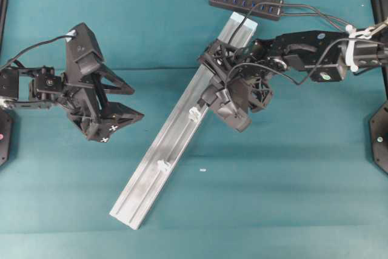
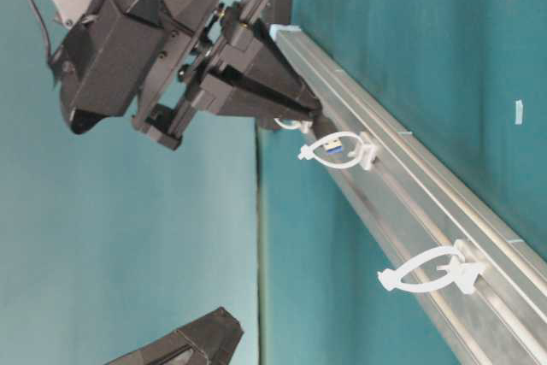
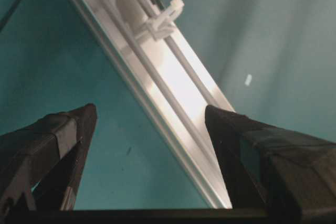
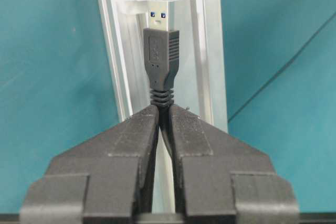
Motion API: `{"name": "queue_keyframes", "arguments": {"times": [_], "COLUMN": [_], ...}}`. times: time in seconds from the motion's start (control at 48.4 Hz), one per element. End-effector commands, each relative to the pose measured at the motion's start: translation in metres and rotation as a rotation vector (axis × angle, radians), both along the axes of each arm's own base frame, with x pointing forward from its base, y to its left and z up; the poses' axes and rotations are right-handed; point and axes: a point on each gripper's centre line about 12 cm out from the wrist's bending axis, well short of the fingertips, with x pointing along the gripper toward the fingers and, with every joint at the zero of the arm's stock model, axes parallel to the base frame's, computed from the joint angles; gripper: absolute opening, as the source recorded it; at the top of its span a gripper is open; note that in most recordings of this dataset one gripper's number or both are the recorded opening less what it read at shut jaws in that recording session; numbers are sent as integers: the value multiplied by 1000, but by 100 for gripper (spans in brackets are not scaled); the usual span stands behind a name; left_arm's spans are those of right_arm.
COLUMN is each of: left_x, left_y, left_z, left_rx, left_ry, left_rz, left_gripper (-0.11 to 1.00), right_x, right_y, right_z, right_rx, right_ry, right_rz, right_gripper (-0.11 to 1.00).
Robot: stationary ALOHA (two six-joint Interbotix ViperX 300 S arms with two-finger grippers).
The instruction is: Pass the USB cable through three rings with both arms.
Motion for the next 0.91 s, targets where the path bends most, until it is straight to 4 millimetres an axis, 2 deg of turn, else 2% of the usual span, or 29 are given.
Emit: {"name": "queue_keyframes", "arguments": {"times": [0.0,0.413,0.888], "left_x": [2,2,15], "left_y": [-1,-1,-3], "left_z": [4,5,4], "left_rx": [6,0,-45], "left_ry": [-16,-25,-57], "left_rz": [-6,-2,14], "left_gripper": [90,90,90], "right_x": [3,8,17], "right_y": [5,15,24], "right_z": [3,3,6], "right_rx": [4,25,38], "right_ry": [-12,-29,-66], "right_rz": [8,9,9], "right_gripper": [10,10,10]}}
